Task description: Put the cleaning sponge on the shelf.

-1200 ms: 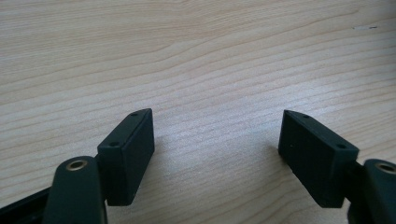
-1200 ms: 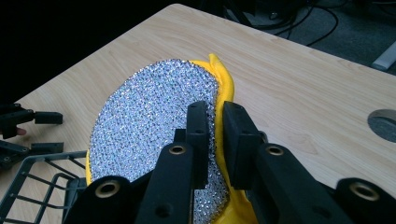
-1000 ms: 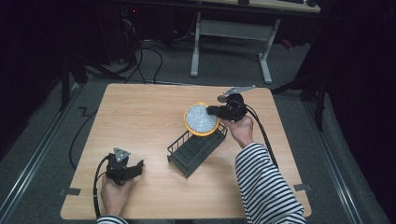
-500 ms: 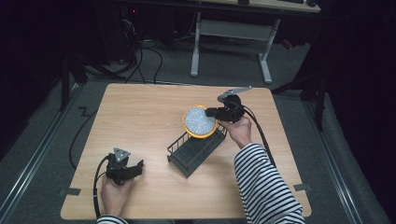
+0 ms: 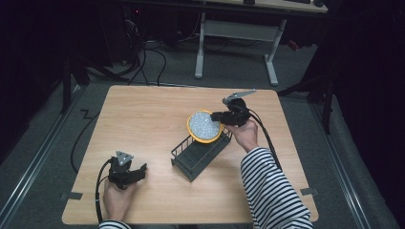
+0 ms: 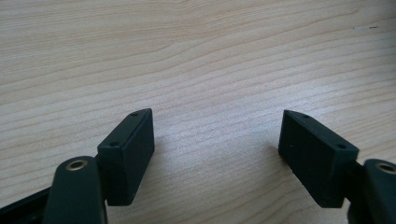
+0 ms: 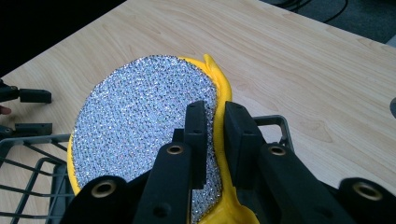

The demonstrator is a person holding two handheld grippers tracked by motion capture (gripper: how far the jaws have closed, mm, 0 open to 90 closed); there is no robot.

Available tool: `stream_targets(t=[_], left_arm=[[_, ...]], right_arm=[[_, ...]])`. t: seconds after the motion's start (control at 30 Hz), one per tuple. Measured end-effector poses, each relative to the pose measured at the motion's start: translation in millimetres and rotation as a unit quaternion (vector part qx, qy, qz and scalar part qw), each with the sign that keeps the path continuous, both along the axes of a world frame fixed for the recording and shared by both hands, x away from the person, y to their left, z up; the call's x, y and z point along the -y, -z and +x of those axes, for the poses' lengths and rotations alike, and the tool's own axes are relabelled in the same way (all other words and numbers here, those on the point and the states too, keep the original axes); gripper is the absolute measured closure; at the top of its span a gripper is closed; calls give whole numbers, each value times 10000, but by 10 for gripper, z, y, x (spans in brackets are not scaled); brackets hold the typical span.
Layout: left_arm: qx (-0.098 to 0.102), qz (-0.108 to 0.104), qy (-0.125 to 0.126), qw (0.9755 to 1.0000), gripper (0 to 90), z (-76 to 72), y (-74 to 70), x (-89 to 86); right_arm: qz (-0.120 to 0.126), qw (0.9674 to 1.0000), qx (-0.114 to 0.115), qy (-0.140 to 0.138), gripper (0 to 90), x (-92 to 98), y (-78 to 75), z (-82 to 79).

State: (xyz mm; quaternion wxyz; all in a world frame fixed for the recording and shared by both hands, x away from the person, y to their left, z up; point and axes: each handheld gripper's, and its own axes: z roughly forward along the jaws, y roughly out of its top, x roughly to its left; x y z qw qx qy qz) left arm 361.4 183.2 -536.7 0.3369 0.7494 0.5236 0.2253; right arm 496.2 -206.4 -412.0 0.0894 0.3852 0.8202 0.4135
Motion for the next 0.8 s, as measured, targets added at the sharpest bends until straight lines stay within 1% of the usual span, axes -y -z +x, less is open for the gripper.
stream_targets(t=[0.23,0.3,0.43,0.7,0.8], left_arm=[[1,0,0,10000,274,0,0,0],[0,1,1,10000,274,0,0,0],[0,1,1,10000,274,0,0,0],[0,0,-1,10000,274,1,0,0],[3,1,-2,10000,274,1,0,1]], right_arm=[[-32,10000,-16,5,796,7,17,-5],[-66,10000,0,1,794,8,27,-5],[-136,9999,-38,-3,792,15,46,-12],[-196,9998,-72,2,774,29,65,-15],[-176,9998,-89,9,775,35,77,-24]])
